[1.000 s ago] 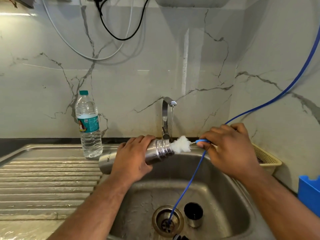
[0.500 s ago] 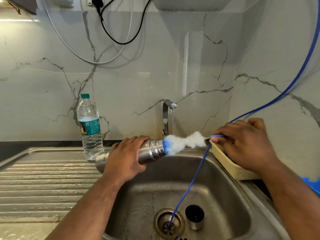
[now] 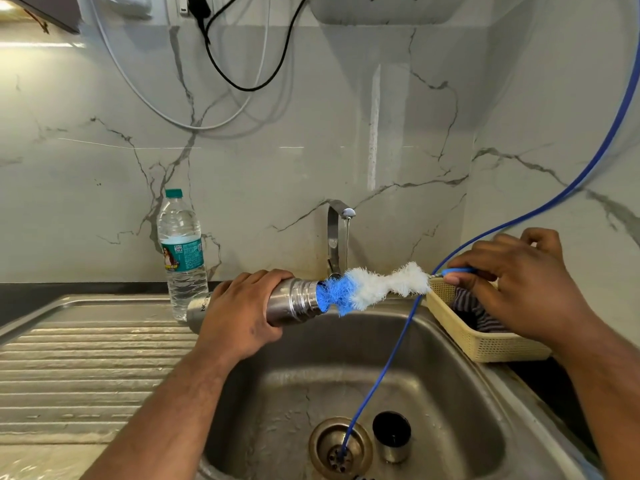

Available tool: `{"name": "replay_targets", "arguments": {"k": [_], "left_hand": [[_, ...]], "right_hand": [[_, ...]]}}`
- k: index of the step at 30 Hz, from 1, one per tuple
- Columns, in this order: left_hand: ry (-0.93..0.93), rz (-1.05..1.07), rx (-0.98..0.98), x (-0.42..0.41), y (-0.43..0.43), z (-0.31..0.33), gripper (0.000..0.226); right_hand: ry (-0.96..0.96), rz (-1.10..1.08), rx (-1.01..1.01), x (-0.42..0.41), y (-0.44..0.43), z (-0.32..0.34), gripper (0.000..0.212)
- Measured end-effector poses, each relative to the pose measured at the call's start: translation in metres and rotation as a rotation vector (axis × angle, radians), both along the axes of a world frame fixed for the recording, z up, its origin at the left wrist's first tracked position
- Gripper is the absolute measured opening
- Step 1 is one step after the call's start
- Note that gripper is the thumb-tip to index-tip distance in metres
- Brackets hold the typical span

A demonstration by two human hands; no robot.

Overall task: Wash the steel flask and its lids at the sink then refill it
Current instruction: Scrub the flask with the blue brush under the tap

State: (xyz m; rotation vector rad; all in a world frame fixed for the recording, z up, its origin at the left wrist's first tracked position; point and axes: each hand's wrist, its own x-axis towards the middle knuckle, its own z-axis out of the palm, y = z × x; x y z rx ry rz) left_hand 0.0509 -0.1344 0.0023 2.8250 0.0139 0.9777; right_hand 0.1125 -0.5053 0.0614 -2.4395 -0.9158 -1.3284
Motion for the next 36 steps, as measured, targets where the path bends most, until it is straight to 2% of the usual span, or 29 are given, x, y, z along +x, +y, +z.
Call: {"name": "replay_targets", "arguments": {"k": [5, 10, 12, 16, 27, 32, 35, 36], "left_hand": [[0.085, 0.056, -0.023, -0.002, 0.003, 0.001, 0.087], [0.081, 0.047, -0.041, -0.004, 0.004, 0.007, 0.085], [0.089, 0.067, -0.045, -0.007, 0.008, 0.008, 0.085], [0.070, 0.154, -0.106, -0.013, 0.030, 0.008, 0.087], [0.035, 0.061, -0.102, -0.009, 0.011, 0.008, 0.086], [0.052, 0.042, -0.058, -0.009, 0.005, 0.004, 0.084], [0.035, -0.011, 0.002, -0.007, -0.004, 0.001, 0.083], [0.024, -0.050, 0.035, -0.006, -0.009, -0.001, 0.081]], "right_hand": [[-0.112, -0.019, -0.061, -0.006, 0.006, 0.003, 0.035], [-0.140, -0.022, -0.041, -0.011, 0.003, 0.008, 0.038], [-0.131, -0.043, -0.016, -0.010, -0.006, 0.010, 0.037], [0.016, -0.041, 0.117, 0.000, -0.044, 0.019, 0.033], [0.056, 0.002, 0.078, -0.010, -0.025, 0.015, 0.028], [0.074, -0.054, 0.039, -0.013, -0.018, 0.014, 0.032], [0.148, -0.048, 0.033, -0.015, -0.009, 0.011, 0.008], [0.151, -0.045, 0.012, -0.014, -0.005, 0.008, 0.007]]}}
